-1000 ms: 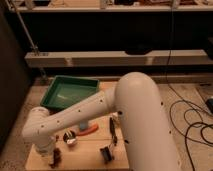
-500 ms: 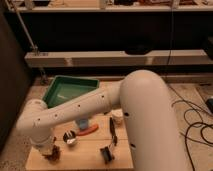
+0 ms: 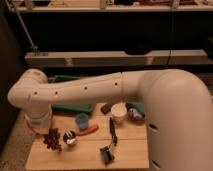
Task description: Place grapes in paper cup
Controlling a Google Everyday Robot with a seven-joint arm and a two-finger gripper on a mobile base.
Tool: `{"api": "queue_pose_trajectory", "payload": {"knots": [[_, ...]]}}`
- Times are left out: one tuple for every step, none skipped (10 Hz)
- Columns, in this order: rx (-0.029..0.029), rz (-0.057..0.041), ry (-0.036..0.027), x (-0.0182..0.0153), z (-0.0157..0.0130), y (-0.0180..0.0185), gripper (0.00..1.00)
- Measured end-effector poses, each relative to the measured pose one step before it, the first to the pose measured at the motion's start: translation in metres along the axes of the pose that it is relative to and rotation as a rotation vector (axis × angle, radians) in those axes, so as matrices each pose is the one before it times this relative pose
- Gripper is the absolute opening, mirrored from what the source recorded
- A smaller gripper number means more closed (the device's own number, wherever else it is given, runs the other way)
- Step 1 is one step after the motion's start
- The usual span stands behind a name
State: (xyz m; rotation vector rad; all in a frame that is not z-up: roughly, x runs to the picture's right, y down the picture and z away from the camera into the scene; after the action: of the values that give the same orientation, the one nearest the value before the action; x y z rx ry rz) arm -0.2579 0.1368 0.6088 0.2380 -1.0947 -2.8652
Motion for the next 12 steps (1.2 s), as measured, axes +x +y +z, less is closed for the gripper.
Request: {"api": "queue_pose_trajectory", "payload": {"knots": [[-0.00844,0.00221,0.04065,-0.00293,-0.03159,0.01944,0.0],[0.0007,-0.00044,0.04587,-0.00394,-0.0208,0.01648,0.0],[-0.00432,0.0024,0.05016,-0.00616,-0.02134,0.0181,0.0],[-0.00581,-0.00495,0.0412,-0.00201,-0.01748,0.01244,0.0],[-0.00505,-0.00239,0.02541,-0.00158,-0.01079,0.00789,0.0],[-0.00087,0.0006,0.00297,-0.00089,-0.00142,0.00146,0.0],[0.00212,-0.00475,-0.00013,0.00223,0.00106,-0.00128,0.0],[0.0,-0.00071,0.00051,0.00046,-0.0002,-0.00025,0.0],[-0.00018,0.00103,-0.00022,-0.00057,-0.0001,0.00023,0.0],[0.0011,0.00193,-0.00159,-0.00069,-0.00014,0.00062,0.0],[-0.00359,0.01159,-0.0127,-0.00194,-0.0014,0.00234,0.0],[-0.00744,0.02197,-0.01142,-0.00507,-0.00299,0.00641,0.0]]}}
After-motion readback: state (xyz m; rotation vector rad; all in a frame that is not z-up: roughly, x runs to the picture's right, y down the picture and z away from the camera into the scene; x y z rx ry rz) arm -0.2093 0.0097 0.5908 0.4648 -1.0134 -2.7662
